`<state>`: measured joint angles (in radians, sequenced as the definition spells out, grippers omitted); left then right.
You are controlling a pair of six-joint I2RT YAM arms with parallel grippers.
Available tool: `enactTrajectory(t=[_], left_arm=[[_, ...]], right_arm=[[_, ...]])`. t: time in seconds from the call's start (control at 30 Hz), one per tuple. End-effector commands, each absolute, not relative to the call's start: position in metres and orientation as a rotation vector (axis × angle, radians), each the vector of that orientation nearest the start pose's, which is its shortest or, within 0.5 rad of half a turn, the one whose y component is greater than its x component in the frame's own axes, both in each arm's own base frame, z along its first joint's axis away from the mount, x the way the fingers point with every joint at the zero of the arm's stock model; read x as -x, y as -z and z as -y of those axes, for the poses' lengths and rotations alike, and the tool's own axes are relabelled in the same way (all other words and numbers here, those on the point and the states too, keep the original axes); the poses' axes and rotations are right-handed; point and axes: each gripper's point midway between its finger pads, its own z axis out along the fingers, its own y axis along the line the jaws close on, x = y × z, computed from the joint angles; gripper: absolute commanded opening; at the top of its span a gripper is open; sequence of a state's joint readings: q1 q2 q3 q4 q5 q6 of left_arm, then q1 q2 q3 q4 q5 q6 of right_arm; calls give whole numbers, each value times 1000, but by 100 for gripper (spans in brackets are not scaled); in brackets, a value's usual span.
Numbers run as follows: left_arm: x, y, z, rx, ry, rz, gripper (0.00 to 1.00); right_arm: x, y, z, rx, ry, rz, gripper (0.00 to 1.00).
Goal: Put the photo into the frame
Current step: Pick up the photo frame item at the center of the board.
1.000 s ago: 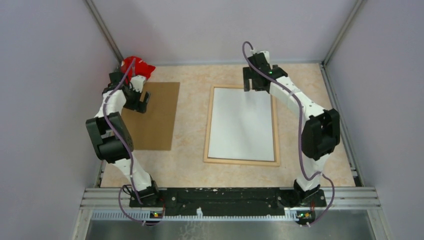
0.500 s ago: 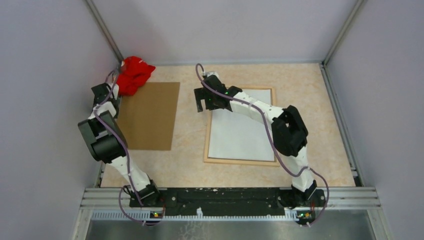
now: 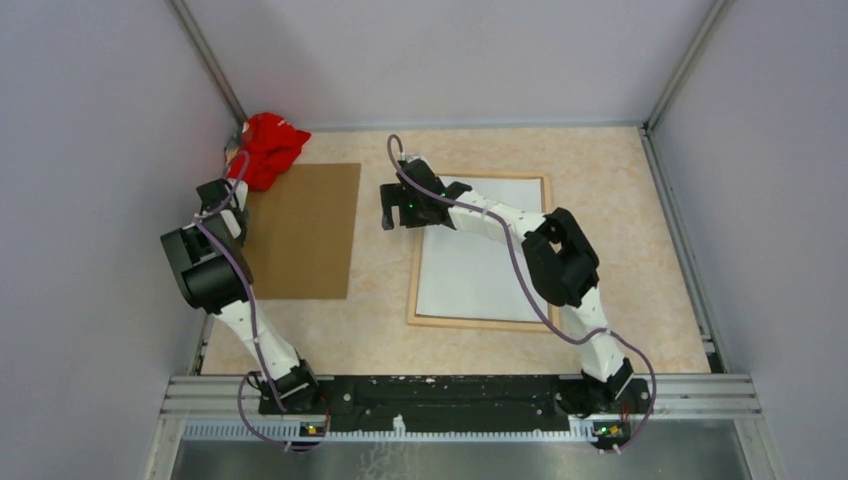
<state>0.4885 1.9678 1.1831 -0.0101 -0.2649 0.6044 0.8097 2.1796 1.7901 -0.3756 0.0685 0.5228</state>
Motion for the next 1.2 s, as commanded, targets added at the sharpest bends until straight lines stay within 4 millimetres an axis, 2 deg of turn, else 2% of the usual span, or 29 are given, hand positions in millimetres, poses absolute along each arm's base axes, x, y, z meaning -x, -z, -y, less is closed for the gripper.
enactTrajectory(t=[0.0,0.17,0.4,0.6,0.67,0.77,0.87,0.97,1.07,1.17], left_arm=[[-375,0,-269,-20,-681,-2577,68],[-363,19,-223,-47,-399,-2644,66],[-317,45,-165,-189,-297,-2727,66],[-300,51,-115,-337,-199,-2744,66],[-298,54,-107,-356,-168,-2761,66],[-299,53,-109,-365,-171,-2768,66],[-311,39,-117,-343,-195,-2740,67],[-331,16,-138,-288,-254,-2695,67],[-342,0,-162,-249,-343,-2668,68],[-351,-7,-182,-214,-416,-2652,68]], right_arm=[[-395,-96,-451,276,-694,-2354,91],[-396,-86,-464,267,-756,-2367,92],[-396,-67,-467,241,-748,-2406,92],[-399,-55,-462,206,-720,-2433,94],[-401,-52,-461,200,-715,-2434,94],[-406,-53,-459,188,-711,-2430,95],[-419,-56,-455,168,-683,-2411,95],[-441,-58,-447,137,-659,-2386,96],[-465,-65,-445,132,-635,-2337,97],[-483,-63,-450,140,-620,-2318,99]])
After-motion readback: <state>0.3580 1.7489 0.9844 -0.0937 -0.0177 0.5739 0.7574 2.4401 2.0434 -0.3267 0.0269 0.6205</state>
